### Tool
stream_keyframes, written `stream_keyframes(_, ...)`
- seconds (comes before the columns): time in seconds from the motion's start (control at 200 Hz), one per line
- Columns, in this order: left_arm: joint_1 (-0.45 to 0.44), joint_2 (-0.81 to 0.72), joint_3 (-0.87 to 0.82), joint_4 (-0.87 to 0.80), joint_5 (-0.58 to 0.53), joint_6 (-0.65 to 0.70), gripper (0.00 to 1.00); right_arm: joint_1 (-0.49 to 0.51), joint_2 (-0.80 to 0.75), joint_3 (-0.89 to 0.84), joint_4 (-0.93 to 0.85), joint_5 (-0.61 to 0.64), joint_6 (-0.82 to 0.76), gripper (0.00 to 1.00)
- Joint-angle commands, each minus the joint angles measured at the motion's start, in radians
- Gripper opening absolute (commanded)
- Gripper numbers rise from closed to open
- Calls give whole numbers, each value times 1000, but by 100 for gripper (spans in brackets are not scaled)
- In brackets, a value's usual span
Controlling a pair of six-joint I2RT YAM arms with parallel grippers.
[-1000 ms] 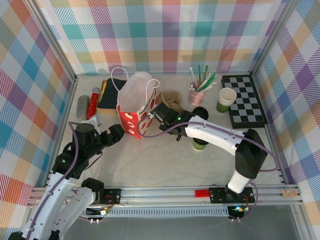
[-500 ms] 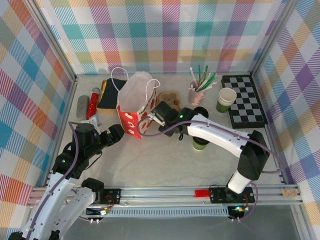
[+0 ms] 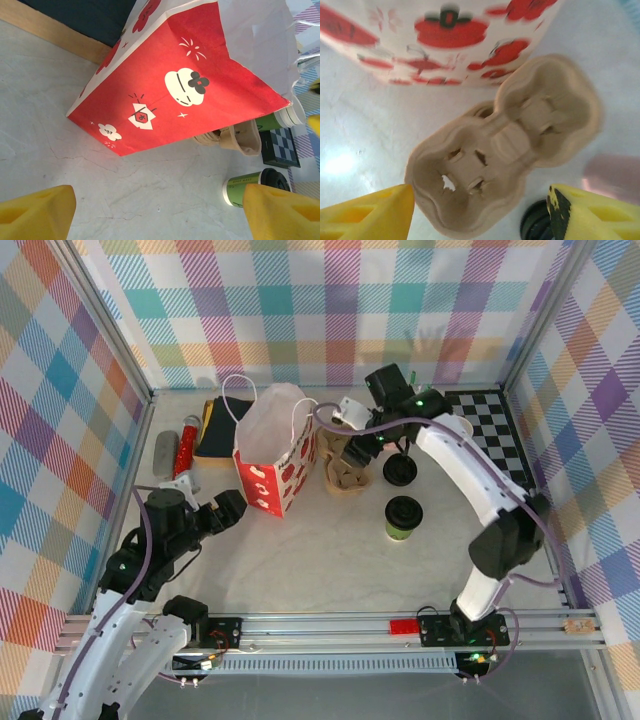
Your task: Pack the takeout coffee
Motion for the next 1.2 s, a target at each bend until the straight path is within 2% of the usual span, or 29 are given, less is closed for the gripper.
stream_keyframes(0.0,11,-9,40,-36,-7,35,87,-15,23,-6,-71,-161,-160,72)
stream_keyframes(0.07,11,-11,47,-43,-14,41,87,-15,14,-32,-32,-170,-196,73)
stream_keyframes(0.095,11,-11,48,-45,-15,42,87,-15,13,-37,-21,-166,-206,83)
stream_keyframes(0.14,11,-11,51,-47,-15,44,87,-15,19,-42,-13,-149,-231,86)
stream_keyframes(0.55,11,-18,98,-100,-29,71,87,-12,182,89,-84,-55,-337,81)
stream_keyframes(0.605,11,-22,107,-112,-34,76,87,-12,203,111,-91,-50,-344,84)
stream_keyframes(0.885,11,-56,117,-143,-45,82,87,-13,261,129,-52,-5,-396,85)
stream_keyframes(1.196,11,-60,82,-119,-35,75,87,-9,313,160,-40,-7,-406,86)
